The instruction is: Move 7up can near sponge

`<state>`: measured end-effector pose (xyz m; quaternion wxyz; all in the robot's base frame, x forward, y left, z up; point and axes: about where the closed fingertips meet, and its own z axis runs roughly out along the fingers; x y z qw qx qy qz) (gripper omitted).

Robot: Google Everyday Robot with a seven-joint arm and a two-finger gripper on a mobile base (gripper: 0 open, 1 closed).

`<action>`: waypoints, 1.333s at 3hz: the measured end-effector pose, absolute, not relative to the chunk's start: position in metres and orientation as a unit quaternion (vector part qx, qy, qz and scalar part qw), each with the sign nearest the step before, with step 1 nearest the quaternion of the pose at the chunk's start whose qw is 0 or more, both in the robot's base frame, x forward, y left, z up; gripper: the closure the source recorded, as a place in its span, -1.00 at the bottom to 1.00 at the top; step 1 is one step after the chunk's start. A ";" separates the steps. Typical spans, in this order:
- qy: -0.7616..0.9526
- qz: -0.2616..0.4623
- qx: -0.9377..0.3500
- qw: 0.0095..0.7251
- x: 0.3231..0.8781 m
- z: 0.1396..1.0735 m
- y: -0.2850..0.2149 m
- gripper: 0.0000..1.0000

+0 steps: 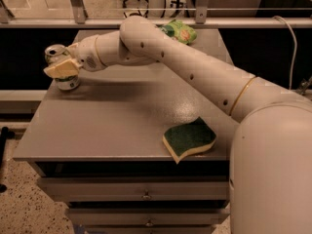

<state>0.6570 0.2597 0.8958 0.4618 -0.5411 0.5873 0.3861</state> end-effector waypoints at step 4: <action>0.635 0.342 -0.518 0.460 0.634 0.920 0.062 1.00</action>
Offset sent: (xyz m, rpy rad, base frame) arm -0.0127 -0.1405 0.0702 -0.0272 -0.0328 -0.0779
